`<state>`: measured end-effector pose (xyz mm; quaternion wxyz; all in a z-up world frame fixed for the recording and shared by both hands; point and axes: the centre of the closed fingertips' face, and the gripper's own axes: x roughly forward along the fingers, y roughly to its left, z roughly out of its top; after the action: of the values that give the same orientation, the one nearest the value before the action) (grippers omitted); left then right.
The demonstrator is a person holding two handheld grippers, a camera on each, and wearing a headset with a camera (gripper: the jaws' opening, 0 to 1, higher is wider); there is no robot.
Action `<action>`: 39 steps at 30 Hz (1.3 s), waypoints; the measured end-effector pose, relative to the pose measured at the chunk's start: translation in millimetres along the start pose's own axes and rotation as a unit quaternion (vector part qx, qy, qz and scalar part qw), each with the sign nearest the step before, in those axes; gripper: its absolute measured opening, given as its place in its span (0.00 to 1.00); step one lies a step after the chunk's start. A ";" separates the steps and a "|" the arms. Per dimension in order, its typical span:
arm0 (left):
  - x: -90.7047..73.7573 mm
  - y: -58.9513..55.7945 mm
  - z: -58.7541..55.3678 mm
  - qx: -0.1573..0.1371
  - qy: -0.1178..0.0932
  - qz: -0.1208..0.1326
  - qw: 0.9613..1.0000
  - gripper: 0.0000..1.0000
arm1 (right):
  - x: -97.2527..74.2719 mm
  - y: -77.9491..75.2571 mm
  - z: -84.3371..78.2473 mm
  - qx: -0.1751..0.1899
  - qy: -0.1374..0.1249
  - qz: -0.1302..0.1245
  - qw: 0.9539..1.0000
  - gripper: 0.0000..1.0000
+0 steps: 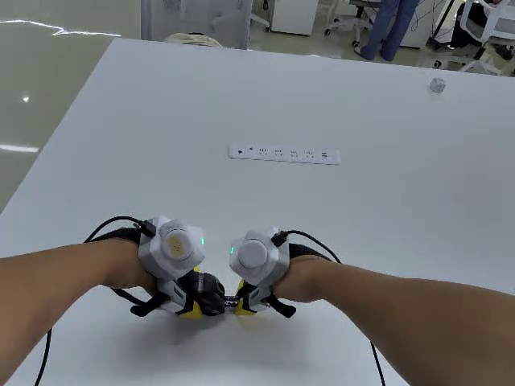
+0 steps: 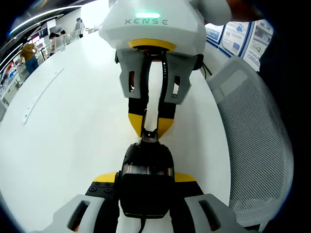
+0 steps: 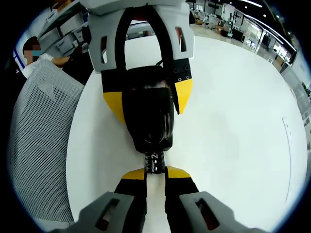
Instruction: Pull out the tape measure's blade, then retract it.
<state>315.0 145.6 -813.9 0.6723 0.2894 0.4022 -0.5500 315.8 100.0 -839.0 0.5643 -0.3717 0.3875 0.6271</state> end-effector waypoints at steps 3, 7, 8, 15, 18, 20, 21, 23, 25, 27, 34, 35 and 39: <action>0.3 0.0 0.3 -0.001 -0.001 0.000 1.000 0.37 | -0.8 -0.1 -1.8 0.001 0.002 0.000 1.000 0.11; 0.5 -0.2 0.5 -0.002 -0.002 0.001 1.000 0.37 | -2.3 -0.2 -4.9 0.003 0.002 0.000 1.000 0.11; 0.5 -0.2 0.5 -0.002 -0.002 0.001 1.000 0.37 | -2.6 -0.2 -5.3 0.003 0.002 0.000 1.000 0.11; 0.7 -0.4 0.7 -0.002 -0.002 0.001 1.000 0.37 | -5.4 0.1 -8.6 0.005 0.003 -0.001 1.000 0.11; 0.8 -0.3 0.7 -0.002 -0.002 0.001 1.000 0.37 | -6.1 0.0 -10.1 0.006 0.003 -0.001 1.000 0.11; 0.8 -0.3 0.8 -0.002 -0.002 0.002 1.000 0.37 | -6.6 -0.1 -11.5 0.008 0.004 -0.001 1.000 0.11; 0.8 -0.4 0.8 -0.002 -0.002 0.002 1.000 0.37 | -6.9 -0.5 -12.5 0.008 0.005 -0.001 1.000 0.11; 0.9 -0.3 0.8 -0.002 -0.002 0.002 1.000 0.37 | -7.2 -0.6 -13.6 0.009 0.005 -0.001 1.000 0.11; 0.9 -0.5 0.9 -0.003 -0.001 0.002 1.000 0.37 | -7.5 -0.5 -15.1 0.009 0.005 -0.002 1.000 0.11; 1.0 -0.6 0.9 -0.003 -0.001 0.002 1.000 0.37 | -7.9 -0.3 -16.3 0.009 0.006 -0.002 1.000 0.11; 1.2 -1.4 0.9 -0.004 0.000 0.003 1.000 0.37 | -8.0 -1.8 -21.6 0.012 0.008 -0.004 1.000 0.11; 1.2 -1.4 0.9 -0.004 0.000 0.003 1.000 0.37 | -8.1 -1.7 -22.1 0.013 0.008 -0.003 1.000 0.11; 1.3 -1.3 0.8 -0.005 0.000 0.003 1.000 0.37 | -9.9 -1.4 -24.4 0.014 0.010 -0.003 1.000 0.11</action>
<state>314.0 144.0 -814.6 0.6750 0.2875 0.4041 -0.5463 318.7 73.8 -840.5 0.5674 -0.3707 0.4011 0.6162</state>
